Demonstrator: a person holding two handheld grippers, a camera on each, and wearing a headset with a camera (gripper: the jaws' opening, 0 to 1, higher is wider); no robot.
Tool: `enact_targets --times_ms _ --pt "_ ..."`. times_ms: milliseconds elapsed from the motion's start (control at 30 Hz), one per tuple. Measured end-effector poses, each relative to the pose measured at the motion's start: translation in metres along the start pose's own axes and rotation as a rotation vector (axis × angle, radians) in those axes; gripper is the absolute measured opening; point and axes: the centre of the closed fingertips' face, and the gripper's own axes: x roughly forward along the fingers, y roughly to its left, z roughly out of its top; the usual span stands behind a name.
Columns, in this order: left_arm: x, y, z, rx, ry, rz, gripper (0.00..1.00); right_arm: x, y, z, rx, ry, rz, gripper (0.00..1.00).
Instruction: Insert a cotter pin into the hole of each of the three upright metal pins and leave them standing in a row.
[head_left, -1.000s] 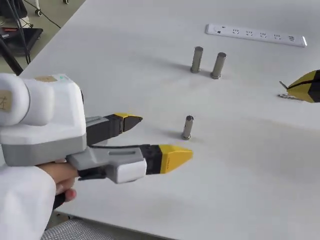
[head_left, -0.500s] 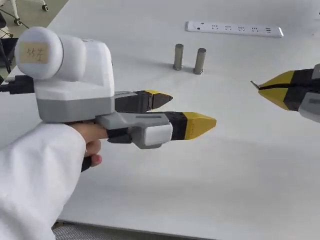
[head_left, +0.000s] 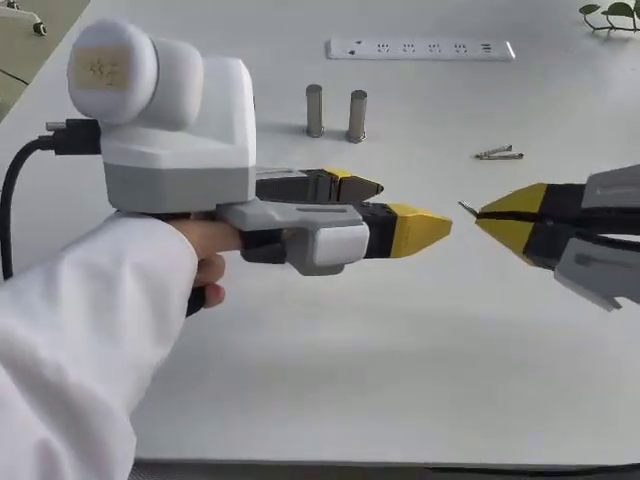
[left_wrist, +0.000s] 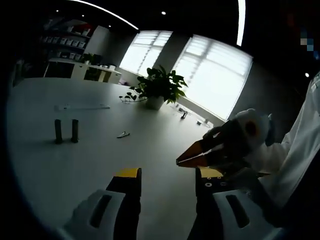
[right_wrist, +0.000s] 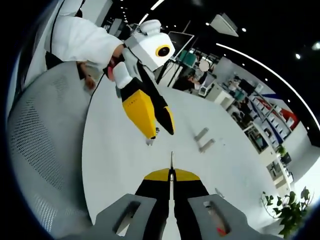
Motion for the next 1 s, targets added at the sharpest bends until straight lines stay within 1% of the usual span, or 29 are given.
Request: enact_targets --times_ms 67,233,333,400,433,533,600,700,767,867,1000 --pt "0.003 -0.006 -0.003 -0.008 0.014 -0.026 0.34 -0.001 0.005 0.001 -0.017 0.001 0.002 0.0" --pt "0.009 -0.015 -0.008 -0.021 0.04 -0.058 0.29 -0.004 0.009 0.007 -0.039 -0.007 -0.002 0.0" --pt "0.01 -0.017 -0.009 -0.028 0.04 -0.07 0.25 -0.005 0.01 0.012 -0.048 -0.016 -0.009 0.0" --pt "0.01 -0.019 -0.009 -0.038 0.041 -0.075 0.23 -0.006 0.009 0.012 -0.06 -0.015 -0.016 0.0" --pt "0.01 -0.021 -0.011 -0.049 0.049 -0.085 0.21 -0.006 0.01 0.013 -0.061 -0.016 -0.016 0.0" --pt "0.011 -0.022 -0.013 -0.052 0.057 -0.092 0.16 -0.006 0.013 0.015 -0.072 -0.016 -0.013 0.0" --pt "0.011 -0.023 -0.013 -0.065 0.061 -0.099 0.14 -0.007 0.015 0.014 -0.091 -0.007 -0.015 0.0" --pt "0.011 -0.023 -0.015 -0.07 0.07 -0.102 0.1 -0.008 0.017 0.017 -0.083 -0.018 -0.007 0.0" --pt "0.012 -0.023 -0.017 -0.077 0.074 -0.103 0.09 -0.008 0.017 0.016 -0.093 -0.013 -0.003 0.0" --pt "0.013 -0.024 -0.016 -0.113 0.072 -0.115 0.05 -0.009 0.018 0.017 -0.107 -0.01 -0.003 0.0" --pt "0.013 -0.023 -0.017 -0.112 0.072 -0.109 0.02 -0.011 0.018 0.017 -0.126 -0.007 0.001 0.0"
